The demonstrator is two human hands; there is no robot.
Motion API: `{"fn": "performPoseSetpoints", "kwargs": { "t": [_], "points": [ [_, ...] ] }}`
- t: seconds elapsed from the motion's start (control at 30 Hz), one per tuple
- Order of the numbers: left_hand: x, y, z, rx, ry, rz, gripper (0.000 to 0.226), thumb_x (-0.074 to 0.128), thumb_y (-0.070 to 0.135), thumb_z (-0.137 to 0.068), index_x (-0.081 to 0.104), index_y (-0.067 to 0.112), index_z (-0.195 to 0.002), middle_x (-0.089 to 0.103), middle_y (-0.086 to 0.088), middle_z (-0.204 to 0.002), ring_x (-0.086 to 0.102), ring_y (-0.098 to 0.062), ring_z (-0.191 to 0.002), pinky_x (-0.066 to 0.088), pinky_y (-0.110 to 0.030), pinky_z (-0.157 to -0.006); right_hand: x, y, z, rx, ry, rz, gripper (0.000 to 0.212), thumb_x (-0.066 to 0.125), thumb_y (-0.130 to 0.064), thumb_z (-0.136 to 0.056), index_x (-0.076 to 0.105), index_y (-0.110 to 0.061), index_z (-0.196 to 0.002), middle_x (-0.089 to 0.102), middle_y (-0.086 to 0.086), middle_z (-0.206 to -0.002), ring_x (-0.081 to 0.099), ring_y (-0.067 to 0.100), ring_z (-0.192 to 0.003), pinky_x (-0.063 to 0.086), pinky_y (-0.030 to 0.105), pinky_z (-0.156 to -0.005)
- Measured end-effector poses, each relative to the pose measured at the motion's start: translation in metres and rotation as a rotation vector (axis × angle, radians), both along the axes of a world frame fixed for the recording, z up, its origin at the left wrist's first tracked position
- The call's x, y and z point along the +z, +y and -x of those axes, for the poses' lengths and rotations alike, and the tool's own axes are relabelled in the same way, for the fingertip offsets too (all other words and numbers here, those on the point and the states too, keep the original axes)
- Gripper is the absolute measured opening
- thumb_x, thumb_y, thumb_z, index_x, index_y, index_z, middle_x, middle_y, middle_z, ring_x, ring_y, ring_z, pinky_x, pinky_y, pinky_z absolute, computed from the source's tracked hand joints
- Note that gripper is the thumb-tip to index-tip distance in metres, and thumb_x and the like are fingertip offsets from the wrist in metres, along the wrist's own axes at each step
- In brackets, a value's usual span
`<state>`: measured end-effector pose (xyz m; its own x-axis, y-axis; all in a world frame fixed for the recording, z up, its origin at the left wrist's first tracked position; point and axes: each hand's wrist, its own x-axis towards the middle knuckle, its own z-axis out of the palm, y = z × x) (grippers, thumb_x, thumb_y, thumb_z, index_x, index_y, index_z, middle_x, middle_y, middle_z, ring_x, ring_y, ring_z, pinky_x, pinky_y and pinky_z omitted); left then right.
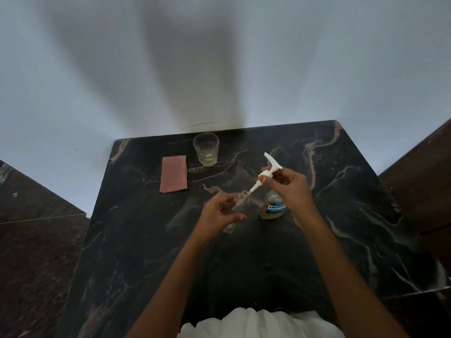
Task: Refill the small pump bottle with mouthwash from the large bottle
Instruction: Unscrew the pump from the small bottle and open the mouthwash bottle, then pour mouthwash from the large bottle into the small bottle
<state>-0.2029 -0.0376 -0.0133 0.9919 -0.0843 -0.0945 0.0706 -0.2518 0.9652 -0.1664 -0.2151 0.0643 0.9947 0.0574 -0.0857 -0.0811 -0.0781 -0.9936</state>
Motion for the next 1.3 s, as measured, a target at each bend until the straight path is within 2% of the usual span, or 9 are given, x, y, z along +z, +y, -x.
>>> {"fn": "performPoseSetpoints", "kwargs": {
  "t": [0.13,0.2,0.37,0.57,0.67,0.73,0.93,1.17,1.3],
  "points": [
    [-0.001,-0.001,0.0,-0.015,-0.017,-0.008,0.049,0.078,0.016,-0.066,0.057,0.029,-0.108,0.056,0.0,-0.11,0.057,-0.012,-0.105,0.048,-0.02,-0.088,0.0,-0.009,0.0,-0.065,-0.005,-0.018,0.014,0.068,-0.011,-0.078,0.069,-0.022,-0.087,0.071,-0.007,-0.083,0.065,-0.003,-0.077,0.046,0.005,-0.062],
    [-0.002,-0.002,0.0,-0.027,-0.028,-0.018,0.048,0.078,0.015,-0.066,0.055,0.033,-0.105,0.056,0.002,-0.11,0.057,-0.013,-0.105,0.048,-0.022,-0.089,-0.002,-0.014,0.002,-0.095,0.007,-0.038,0.014,0.067,-0.013,-0.079,0.069,-0.02,-0.091,0.071,-0.004,-0.086,0.065,0.0,-0.081,0.048,0.006,-0.064],
    [-0.008,0.0,0.003,0.019,-0.036,-0.011,0.05,0.079,0.013,-0.064,0.055,0.038,-0.1,0.058,0.007,-0.104,0.059,-0.011,-0.101,0.049,-0.018,-0.086,-0.008,-0.034,0.007,-0.221,0.076,-0.199,0.014,0.064,-0.012,-0.082,0.067,-0.016,-0.095,0.07,-0.002,-0.087,0.065,0.006,-0.085,0.052,0.015,-0.073],
    [-0.015,0.005,0.006,0.101,-0.042,-0.042,0.049,0.079,0.011,-0.065,0.055,0.033,-0.102,0.056,0.006,-0.1,0.057,-0.008,-0.096,0.046,-0.014,-0.082,-0.045,-0.069,0.025,-0.415,0.185,-0.324,0.041,0.065,-0.005,-0.08,0.048,-0.004,-0.117,0.067,0.004,-0.092,0.065,0.013,-0.084,0.055,0.02,-0.074],
    [-0.014,0.005,0.007,0.113,-0.041,-0.043,0.047,0.078,0.012,-0.067,0.055,0.034,-0.101,0.055,0.011,-0.099,0.055,-0.001,-0.093,0.045,-0.006,-0.078,-0.08,-0.081,0.041,-0.48,0.283,-0.245,0.047,0.067,-0.005,-0.078,0.043,-0.012,-0.118,0.064,0.01,-0.101,0.063,0.016,-0.089,0.054,0.024,-0.073],
    [-0.012,0.003,0.008,0.108,-0.039,-0.038,0.047,0.077,0.012,-0.067,0.054,0.034,-0.101,0.055,0.01,-0.101,0.054,0.001,-0.094,0.045,-0.007,-0.077,-0.102,-0.085,0.048,-0.509,0.362,-0.219,0.048,0.068,-0.005,-0.077,0.044,-0.015,-0.117,0.061,0.013,-0.109,0.062,0.019,-0.094,0.054,0.023,-0.072],
    [-0.008,-0.004,0.008,0.105,-0.021,-0.007,0.046,0.077,0.01,-0.067,0.055,0.033,-0.101,0.055,0.005,-0.104,0.055,-0.006,-0.098,0.043,-0.016,-0.084,-0.145,-0.084,0.055,-0.567,0.547,-0.099,0.053,0.071,-0.01,-0.076,0.047,-0.007,-0.123,0.058,0.016,-0.117,0.06,0.026,-0.101,0.049,0.039,-0.091],
    [-0.005,-0.007,0.011,0.092,-0.007,-0.001,0.047,0.076,0.012,-0.068,0.053,0.039,-0.097,0.053,0.016,-0.101,0.054,-0.002,-0.096,0.044,-0.014,-0.079,-0.154,-0.075,0.059,-0.552,0.573,0.035,0.048,0.071,-0.015,-0.077,0.051,-0.004,-0.119,0.062,0.015,-0.111,0.062,0.025,-0.098,0.048,0.044,-0.094],
    [-0.003,-0.008,0.011,0.086,0.016,-0.01,0.046,0.076,0.014,-0.069,0.052,0.039,-0.098,0.052,0.016,-0.101,0.053,0.001,-0.096,0.042,-0.012,-0.078,-0.153,-0.075,0.059,-0.512,0.554,0.249,0.045,0.071,-0.024,-0.077,0.057,-0.004,-0.115,0.063,0.015,-0.109,0.059,0.028,-0.101,0.047,0.045,-0.092]
  ]
}}
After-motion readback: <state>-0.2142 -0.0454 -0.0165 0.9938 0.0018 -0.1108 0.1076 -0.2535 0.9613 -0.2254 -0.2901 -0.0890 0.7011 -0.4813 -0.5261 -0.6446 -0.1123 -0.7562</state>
